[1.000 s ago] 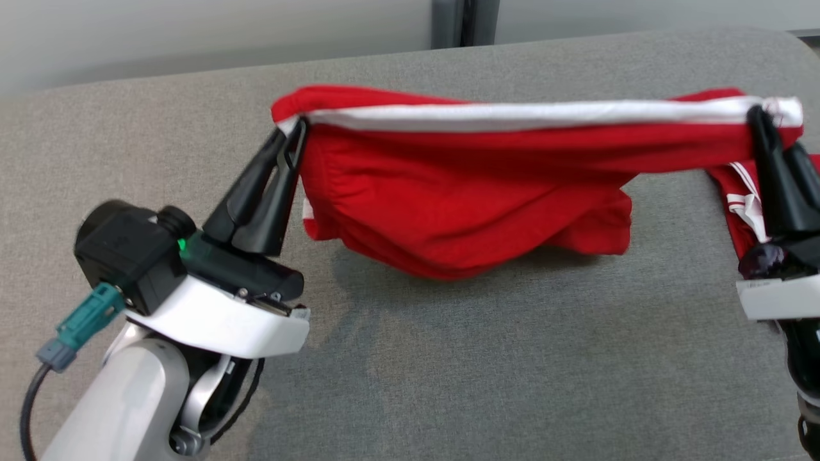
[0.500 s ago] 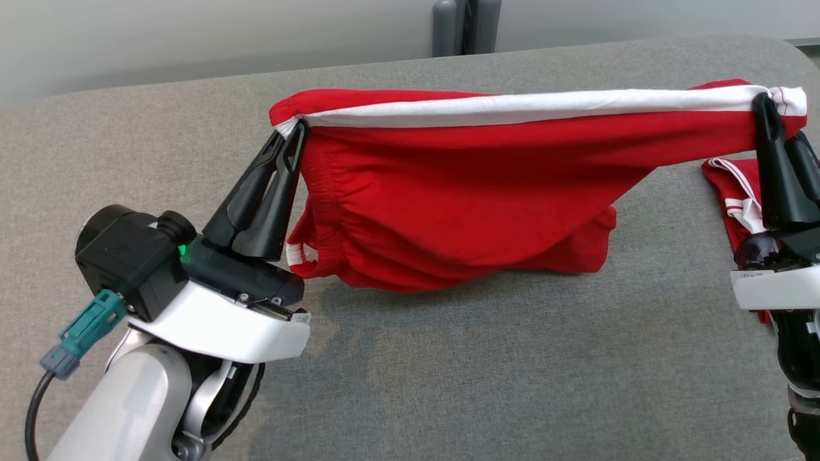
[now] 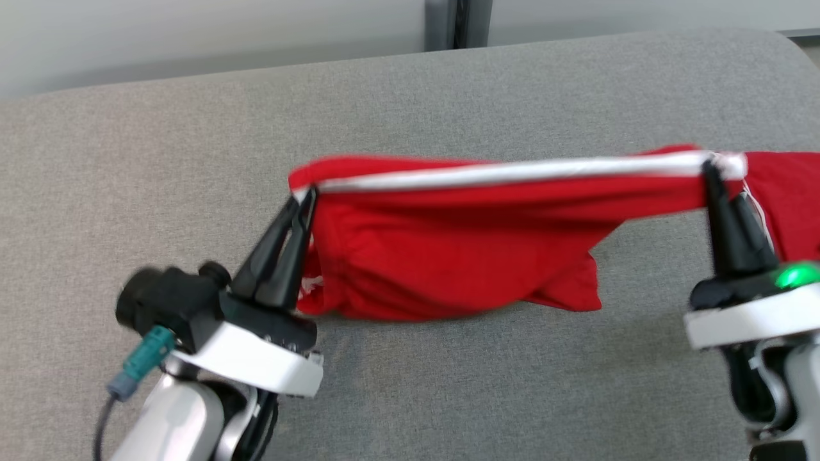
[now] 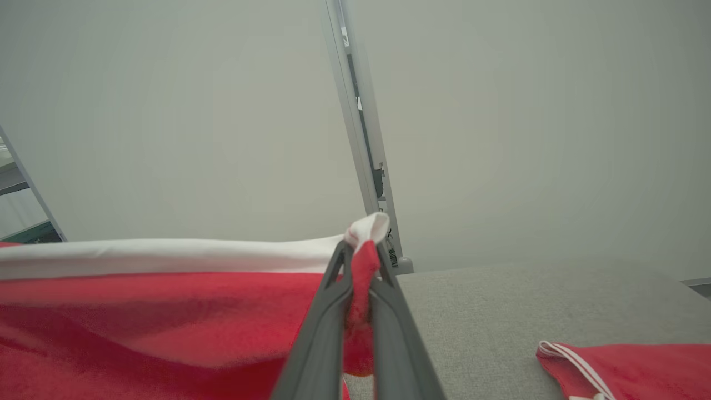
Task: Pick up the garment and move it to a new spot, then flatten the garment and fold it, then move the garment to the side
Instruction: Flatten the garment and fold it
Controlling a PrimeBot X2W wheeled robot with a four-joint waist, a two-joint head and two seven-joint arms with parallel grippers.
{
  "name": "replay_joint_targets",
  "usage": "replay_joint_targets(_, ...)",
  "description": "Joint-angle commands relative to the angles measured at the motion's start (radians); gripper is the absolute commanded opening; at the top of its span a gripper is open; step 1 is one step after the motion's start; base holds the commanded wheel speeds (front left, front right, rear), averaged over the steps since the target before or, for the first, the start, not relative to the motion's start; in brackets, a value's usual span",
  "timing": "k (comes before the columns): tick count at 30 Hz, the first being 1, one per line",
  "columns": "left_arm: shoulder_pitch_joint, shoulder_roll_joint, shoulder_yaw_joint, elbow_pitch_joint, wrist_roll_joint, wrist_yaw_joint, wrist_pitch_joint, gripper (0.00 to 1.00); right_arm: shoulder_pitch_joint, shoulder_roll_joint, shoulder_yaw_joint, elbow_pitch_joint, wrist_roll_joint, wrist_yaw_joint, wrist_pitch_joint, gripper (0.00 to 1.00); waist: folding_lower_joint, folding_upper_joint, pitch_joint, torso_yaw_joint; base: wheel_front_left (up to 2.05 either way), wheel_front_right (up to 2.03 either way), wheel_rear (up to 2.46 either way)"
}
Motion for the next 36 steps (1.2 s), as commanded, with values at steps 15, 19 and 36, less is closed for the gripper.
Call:
replay_joint_targets(15,0.163,-0.028,-0.06,0.266,-0.029,-0.028,-0.117,0.0,0.092,0.053,0.093,0.295,0.033,0.0,-0.091,0.36,0.0,-0.0001,0.059,0.002,0.0,0.0,0.0)
replay_joint_targets(19,0.161,-0.036,-0.064,0.289,-0.033,-0.035,-0.132,0.0,0.113,0.06,0.077,0.289,0.05,0.0,-0.091,1.0,0.0,-0.0001,0.062,0.003,0.0,0.0,0.0)
replay_joint_targets(36,0.162,-0.024,0.01,0.239,-0.081,-0.005,-0.149,1.0,0.178,0.02,-0.16,0.103,-0.024,0.0,-0.089,1.0,0.0,-0.0001,0.037,-0.001,0.0,0.0,0.0)
